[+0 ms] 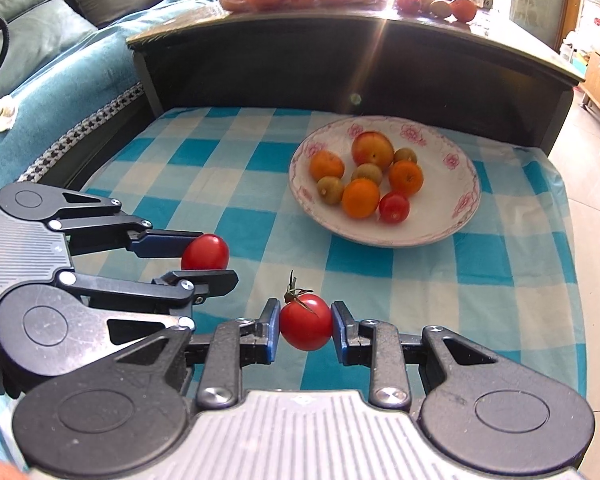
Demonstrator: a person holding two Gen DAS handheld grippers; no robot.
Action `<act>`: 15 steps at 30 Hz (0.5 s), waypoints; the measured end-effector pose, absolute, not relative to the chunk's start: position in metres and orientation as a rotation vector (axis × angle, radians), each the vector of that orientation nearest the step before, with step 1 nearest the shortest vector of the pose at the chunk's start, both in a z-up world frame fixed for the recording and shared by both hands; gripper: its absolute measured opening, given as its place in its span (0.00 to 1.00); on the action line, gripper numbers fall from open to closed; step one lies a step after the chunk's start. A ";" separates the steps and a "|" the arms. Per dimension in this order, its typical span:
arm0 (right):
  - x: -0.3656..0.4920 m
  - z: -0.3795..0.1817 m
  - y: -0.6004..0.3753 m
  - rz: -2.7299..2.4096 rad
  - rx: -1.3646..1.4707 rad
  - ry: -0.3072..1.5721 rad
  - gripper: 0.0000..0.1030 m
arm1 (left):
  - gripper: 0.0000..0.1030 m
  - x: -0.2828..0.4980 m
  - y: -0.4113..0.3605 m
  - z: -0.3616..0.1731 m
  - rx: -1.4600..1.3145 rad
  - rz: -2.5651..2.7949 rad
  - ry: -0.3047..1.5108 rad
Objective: Organize fruits
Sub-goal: 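Lift and carry both red tomatoes over the white bowl with both grippers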
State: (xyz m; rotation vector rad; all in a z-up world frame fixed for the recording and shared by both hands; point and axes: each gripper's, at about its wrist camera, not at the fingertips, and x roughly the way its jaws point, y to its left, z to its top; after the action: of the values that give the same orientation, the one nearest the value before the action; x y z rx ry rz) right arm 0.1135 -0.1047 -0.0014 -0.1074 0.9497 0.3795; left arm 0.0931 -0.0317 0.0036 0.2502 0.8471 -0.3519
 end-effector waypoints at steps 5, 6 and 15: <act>0.124 0.002 -0.110 0.367 -0.093 0.935 0.31 | 0.35 0.105 -0.035 0.008 0.243 -0.353 0.834; 0.126 0.003 -0.111 0.365 -0.090 0.933 0.31 | 0.35 0.108 -0.036 0.008 0.245 -0.354 0.831; 0.155 0.010 -0.128 0.344 -0.062 0.904 0.31 | 0.35 0.137 -0.050 0.016 0.253 -0.355 0.806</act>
State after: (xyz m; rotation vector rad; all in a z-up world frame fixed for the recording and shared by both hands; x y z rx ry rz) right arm 0.1552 -0.1283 0.0096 -0.0620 0.9042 0.3442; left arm 0.1371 -0.0500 0.0155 0.2530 0.8059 -0.3554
